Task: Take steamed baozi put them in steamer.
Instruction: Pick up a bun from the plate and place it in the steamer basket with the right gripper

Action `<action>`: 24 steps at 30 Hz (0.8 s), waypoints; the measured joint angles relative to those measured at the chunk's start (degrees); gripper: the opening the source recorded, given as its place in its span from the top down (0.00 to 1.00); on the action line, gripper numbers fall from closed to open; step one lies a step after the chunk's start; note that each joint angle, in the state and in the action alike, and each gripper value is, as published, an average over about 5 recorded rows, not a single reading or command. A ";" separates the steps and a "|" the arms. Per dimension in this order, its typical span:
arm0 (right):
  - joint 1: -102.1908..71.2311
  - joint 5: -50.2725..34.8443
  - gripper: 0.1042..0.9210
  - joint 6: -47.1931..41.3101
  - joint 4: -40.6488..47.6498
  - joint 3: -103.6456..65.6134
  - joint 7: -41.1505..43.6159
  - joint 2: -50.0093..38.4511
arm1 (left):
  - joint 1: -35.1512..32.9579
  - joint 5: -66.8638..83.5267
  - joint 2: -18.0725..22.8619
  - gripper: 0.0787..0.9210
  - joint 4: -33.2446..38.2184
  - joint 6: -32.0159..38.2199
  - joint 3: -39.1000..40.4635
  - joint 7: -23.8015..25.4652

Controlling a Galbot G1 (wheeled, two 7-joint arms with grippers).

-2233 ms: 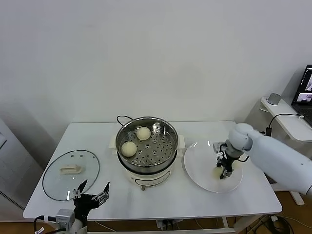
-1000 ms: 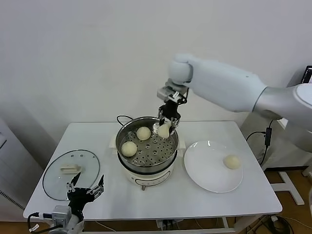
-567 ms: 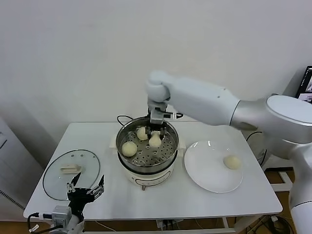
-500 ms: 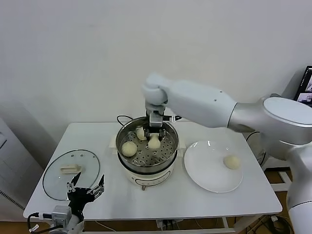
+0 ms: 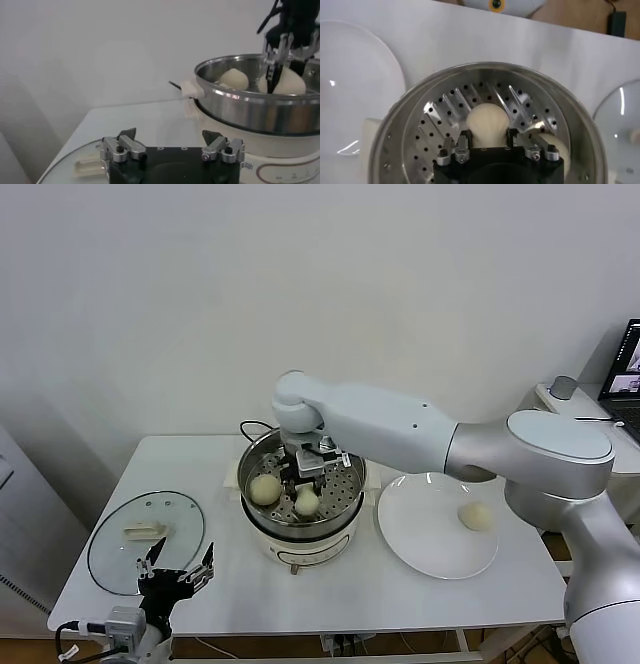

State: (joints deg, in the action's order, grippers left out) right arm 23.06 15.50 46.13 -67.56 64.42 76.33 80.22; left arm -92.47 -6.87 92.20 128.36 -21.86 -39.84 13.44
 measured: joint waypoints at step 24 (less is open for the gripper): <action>0.58 -2.44 0.14 -4.85 -2.43 -0.69 0.84 -1.60 | 0.10 0.06 0.00 0.12 -0.23 -0.09 0.19 0.06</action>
State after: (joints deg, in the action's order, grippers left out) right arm 23.64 13.06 41.28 -69.99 63.74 77.16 78.62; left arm -92.37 -6.81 92.19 128.13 -21.95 -39.64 13.50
